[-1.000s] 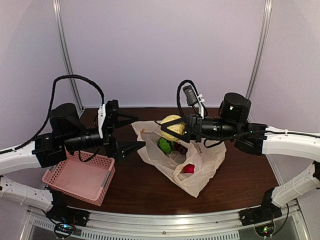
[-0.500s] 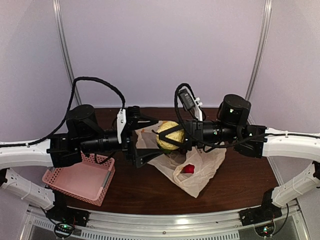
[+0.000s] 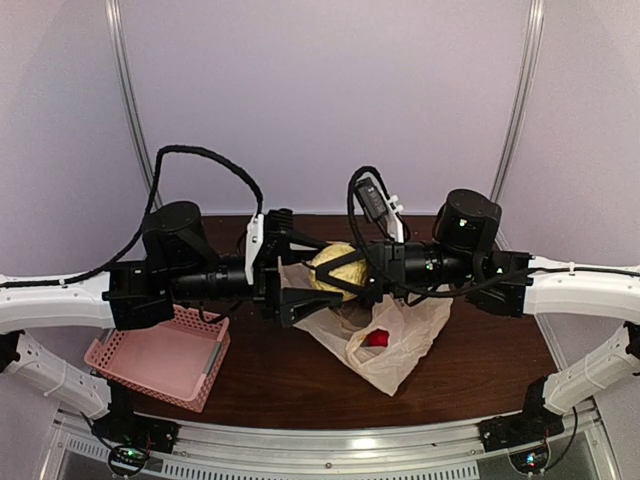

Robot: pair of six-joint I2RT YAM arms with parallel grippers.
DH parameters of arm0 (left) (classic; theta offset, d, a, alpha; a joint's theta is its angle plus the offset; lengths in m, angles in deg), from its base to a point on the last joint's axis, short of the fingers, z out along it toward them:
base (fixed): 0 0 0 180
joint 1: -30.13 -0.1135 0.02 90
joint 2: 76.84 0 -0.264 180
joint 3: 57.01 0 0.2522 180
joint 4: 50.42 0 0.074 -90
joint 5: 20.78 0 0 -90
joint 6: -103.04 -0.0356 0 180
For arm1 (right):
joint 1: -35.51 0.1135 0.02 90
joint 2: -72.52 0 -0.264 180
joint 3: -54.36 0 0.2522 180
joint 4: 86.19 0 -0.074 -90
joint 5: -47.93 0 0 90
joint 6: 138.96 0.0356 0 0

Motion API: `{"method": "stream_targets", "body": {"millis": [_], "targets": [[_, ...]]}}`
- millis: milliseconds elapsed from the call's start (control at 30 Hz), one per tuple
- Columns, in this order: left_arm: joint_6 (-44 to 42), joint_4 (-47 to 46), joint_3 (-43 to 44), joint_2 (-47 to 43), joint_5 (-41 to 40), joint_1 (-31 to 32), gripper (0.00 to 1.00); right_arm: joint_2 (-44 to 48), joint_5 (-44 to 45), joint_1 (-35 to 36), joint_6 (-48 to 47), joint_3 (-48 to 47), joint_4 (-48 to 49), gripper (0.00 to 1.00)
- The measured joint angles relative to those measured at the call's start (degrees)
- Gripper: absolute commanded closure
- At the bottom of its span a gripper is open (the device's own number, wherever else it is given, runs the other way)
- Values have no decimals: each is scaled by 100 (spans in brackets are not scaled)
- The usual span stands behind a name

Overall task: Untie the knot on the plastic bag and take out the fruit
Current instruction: Pass from the right arm to the left, then place the fake fruit in the bin.

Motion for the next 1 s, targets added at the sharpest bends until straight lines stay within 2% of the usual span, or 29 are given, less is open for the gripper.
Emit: {"method": "stream_targets", "body": {"millis": [67,267,433,633,833,1000], "targets": [[13,-2,2,0,28,4,40,0,-2,0,17,-11,2,29],[20,15,13,0,44,4,47,0,52,2,9,-11,0,9],[50,175,13,0,37,4,50,20,332,2,-186,-24,-157,1],[170,404,-11,-133,-247,2,52,413,1134,-26,-549,-20,-802,0],[553,916,-122,-492,-837,-83,55,1119,2175,-387,-769,72,-1322,0],[1318,1574,-564,-850,-1252,-758,57,1364,3233,-643,-979,76,-2068,0]]}}
